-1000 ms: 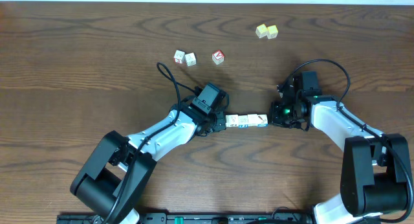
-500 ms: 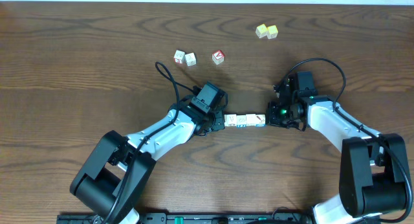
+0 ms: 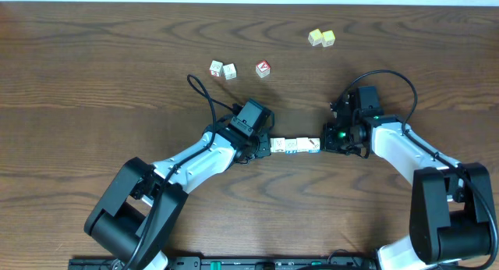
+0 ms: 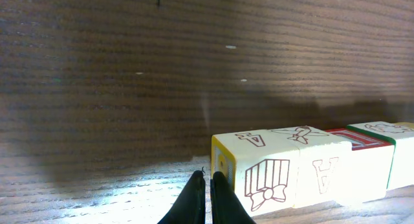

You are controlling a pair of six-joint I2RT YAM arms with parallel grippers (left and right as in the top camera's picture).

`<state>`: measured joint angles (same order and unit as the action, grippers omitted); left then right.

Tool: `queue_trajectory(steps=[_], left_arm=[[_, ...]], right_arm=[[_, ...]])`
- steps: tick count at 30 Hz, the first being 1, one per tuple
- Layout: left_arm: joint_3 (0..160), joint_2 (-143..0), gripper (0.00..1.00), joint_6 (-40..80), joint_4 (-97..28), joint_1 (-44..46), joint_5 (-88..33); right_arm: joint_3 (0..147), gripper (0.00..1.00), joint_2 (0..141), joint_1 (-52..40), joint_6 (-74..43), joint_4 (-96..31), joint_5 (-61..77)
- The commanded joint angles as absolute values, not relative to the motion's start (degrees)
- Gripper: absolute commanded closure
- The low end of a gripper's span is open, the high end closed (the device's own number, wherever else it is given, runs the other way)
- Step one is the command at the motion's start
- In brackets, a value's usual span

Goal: Lift 5 blocks
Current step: 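Squeeze the block row between both grippers from its two ends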

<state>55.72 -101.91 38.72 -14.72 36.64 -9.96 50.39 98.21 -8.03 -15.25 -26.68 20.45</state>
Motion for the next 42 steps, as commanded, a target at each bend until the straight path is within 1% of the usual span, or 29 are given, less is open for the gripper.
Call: queue_trajectory(steps=[1, 42], left_arm=[[55.35, -100.75, 0.93, 37.91, -13.56, 37.47, -13.98], [55.35, -98.94, 0.93, 37.67, -13.58, 37.47, -15.03]], right_arm=[[50.26, 0.99, 96.64, -10.41, -15.29, -26.55, 27.27], [50.37, 0.99, 96.64, -10.98, -15.84, -26.37, 27.57]])
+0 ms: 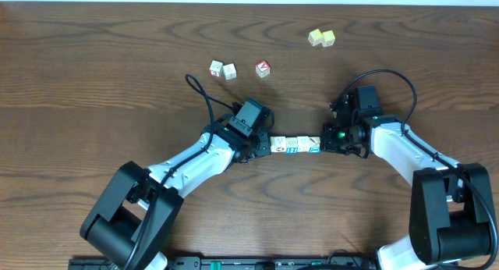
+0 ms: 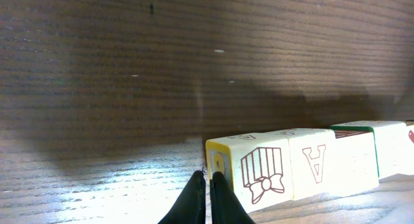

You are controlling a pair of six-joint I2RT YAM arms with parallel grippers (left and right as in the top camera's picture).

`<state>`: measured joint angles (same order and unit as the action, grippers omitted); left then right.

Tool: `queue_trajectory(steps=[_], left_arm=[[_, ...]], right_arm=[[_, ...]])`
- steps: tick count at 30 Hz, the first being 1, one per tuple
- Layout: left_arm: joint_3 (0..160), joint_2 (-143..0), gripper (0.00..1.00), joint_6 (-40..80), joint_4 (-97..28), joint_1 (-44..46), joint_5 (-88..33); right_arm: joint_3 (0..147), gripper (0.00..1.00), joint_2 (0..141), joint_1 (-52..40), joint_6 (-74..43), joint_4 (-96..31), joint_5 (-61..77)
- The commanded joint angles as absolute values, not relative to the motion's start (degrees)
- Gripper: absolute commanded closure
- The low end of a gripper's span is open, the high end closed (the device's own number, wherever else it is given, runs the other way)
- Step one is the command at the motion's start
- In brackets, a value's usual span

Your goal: Lift 5 blocks

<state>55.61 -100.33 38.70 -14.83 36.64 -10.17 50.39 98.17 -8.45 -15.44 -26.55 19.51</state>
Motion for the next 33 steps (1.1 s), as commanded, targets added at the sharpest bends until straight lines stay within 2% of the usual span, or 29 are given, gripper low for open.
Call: queue_trajectory(steps=[1, 33], left_arm=[[55.35, -98.94, 0.93, 37.67, -13.58, 37.47, -15.00], [55.35, -98.83, 0.93, 37.69, -13.58, 37.50, -15.03]], right_arm=[[50.37, 0.99, 96.62, -10.98, -15.84, -26.37, 27.73], [52.29, 0.99, 96.53, -10.98, -16.69, -28.10, 29.45]])
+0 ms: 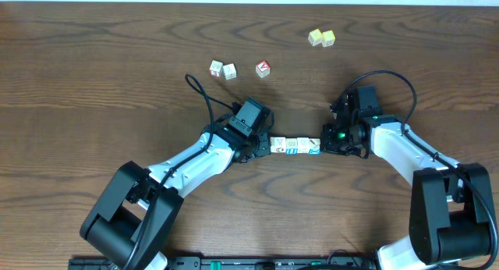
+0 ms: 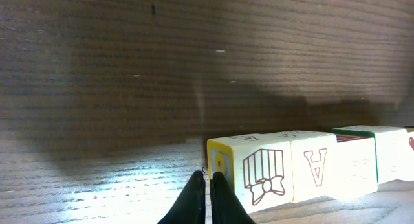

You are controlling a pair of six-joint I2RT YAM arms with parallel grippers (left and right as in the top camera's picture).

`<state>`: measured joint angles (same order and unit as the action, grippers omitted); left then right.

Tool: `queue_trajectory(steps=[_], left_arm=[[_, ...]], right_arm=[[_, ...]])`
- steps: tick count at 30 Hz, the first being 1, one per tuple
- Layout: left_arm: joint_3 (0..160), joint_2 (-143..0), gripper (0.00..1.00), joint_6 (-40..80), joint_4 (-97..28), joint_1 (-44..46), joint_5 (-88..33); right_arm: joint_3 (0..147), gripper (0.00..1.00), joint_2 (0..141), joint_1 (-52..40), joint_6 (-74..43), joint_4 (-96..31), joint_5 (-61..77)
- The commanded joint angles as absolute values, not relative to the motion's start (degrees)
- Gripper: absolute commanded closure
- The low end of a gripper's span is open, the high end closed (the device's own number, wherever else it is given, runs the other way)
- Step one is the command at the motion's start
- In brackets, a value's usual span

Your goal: Lift 5 blocks

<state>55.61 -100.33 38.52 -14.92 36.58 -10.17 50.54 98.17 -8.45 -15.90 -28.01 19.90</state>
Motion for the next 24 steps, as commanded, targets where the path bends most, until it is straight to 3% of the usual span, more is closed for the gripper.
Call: queue_trajectory(steps=[1, 24], left_arm=[[55.35, -98.83, 0.93, 37.69, -13.58, 37.50, -15.03], [55.35, -98.65, 0.93, 37.69, -13.58, 37.50, -15.90]], right_arm=[[52.31, 0.99, 96.51, -10.98, -16.69, -28.14, 29.45], [52.45, 0.99, 93.97, -11.00, -16.71, -29.15, 28.97]])
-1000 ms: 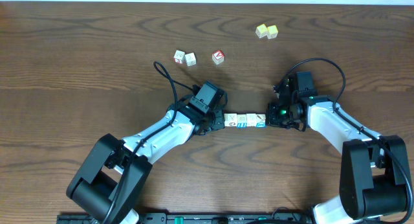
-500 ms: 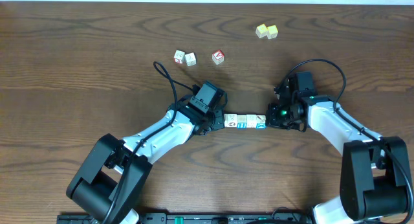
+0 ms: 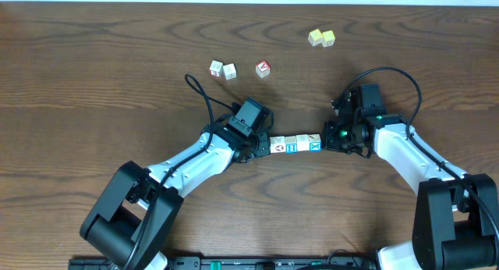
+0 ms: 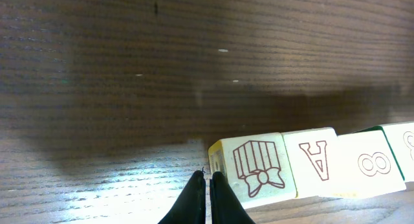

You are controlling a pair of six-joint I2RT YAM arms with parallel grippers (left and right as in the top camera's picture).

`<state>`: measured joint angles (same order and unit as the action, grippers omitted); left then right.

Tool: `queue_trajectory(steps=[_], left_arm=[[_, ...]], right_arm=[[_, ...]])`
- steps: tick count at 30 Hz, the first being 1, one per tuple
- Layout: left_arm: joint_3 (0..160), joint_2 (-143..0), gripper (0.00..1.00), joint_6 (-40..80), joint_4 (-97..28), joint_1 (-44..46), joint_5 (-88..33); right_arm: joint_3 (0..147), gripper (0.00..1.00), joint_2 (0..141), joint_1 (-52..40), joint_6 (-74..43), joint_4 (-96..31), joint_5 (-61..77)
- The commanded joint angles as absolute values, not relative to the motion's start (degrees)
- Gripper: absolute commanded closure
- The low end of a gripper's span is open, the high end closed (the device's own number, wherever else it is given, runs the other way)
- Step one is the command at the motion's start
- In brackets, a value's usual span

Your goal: Lift 5 blocks

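A row of several picture blocks point(image 3: 295, 144) stretches between my two grippers at the table's middle. My left gripper point(image 3: 263, 144) is shut, and its fingertips point(image 4: 214, 179) press against the row's left end. In the left wrist view the end block shows a gift picture point(image 4: 257, 168), followed by a block marked A point(image 4: 319, 158) and one marked 8 point(image 4: 370, 163). My right gripper point(image 3: 327, 140) sits against the row's right end, where a blue-marked face point(image 3: 315, 145) shows. Its fingers are hidden under the wrist. Whether the row is off the table cannot be told.
At the back lie loose blocks: two white ones point(image 3: 223, 69), a red one point(image 3: 263, 68) and two yellow ones point(image 3: 321, 38). The left arm's cable point(image 3: 204, 98) loops over the table behind the wrist. The tabletop is dark wood point(image 3: 93, 83).
The row has turned about its length. In the left wrist view the gift, A and 8 faces now face the camera squarely, and the top faces are gone. Overhead, the right end shows a blue mark.
The row lay between both grippers from the oldest moment, with the left gripper shut at its left end. Its top and side faces both showed at first. The side faces then showed more and more, and now they alone show. Both arms have barely shifted.
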<state>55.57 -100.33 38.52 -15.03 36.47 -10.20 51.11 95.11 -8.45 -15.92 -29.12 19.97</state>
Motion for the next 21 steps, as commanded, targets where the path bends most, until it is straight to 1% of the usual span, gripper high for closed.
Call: queue_trajectory(steps=[1, 9, 21], left_arm=[[55.35, -98.50, 0.93, 37.69, -13.61, 37.50, -15.90], [55.35, -95.77, 0.93, 36.84, -13.82, 37.50, -15.86], [55.35, -95.77, 0.93, 36.86, -14.02, 37.50, -15.88]], right_arm=[[52.47, 0.99, 93.97, -11.03, -16.69, -29.15, 28.97], [52.47, 0.99, 93.97, -11.35, -16.71, -29.12, 28.95], [52.62, 0.99, 93.95, -11.35, -17.15, -29.15, 28.99]])
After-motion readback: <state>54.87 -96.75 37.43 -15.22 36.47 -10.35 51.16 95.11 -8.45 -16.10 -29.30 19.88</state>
